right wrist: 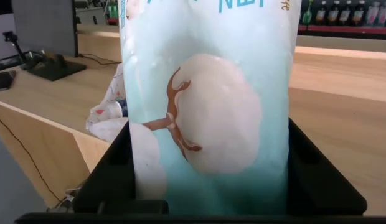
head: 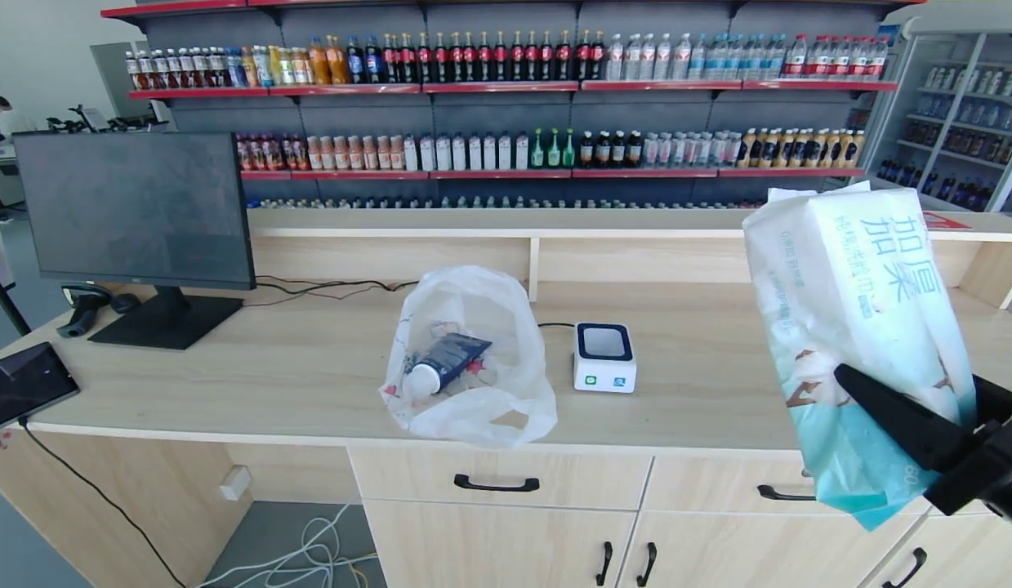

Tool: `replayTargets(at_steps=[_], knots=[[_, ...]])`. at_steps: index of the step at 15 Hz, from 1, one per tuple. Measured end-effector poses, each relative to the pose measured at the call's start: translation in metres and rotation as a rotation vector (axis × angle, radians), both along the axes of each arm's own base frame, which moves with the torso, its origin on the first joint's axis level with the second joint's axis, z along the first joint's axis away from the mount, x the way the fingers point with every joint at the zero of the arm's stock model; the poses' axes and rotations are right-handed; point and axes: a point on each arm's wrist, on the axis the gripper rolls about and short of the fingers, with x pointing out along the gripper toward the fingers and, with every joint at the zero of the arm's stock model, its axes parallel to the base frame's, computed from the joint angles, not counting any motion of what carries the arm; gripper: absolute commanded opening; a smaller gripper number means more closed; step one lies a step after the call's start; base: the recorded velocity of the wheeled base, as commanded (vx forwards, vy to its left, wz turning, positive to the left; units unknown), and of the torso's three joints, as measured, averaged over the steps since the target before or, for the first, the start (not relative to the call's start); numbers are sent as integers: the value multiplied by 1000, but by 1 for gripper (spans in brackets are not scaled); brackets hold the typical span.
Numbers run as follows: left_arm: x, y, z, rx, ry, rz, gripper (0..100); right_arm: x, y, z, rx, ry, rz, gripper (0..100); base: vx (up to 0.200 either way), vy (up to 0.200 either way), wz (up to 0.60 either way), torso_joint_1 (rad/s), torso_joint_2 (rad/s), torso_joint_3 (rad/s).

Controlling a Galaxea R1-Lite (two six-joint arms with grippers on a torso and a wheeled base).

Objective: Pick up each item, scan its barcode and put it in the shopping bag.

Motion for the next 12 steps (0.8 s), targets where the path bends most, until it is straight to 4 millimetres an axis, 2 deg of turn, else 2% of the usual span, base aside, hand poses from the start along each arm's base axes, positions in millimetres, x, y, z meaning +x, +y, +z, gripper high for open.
replayTargets(at_steps=[3,12], knots=[[0,0,0,0,0,0,0,-10,-3,5,12,-46,-4,0,0,0,0,0,0,0],[0,0,0,0,0,0,0,-23,-11,10,28,-101,-34,0,0,200,0,5,5,3]])
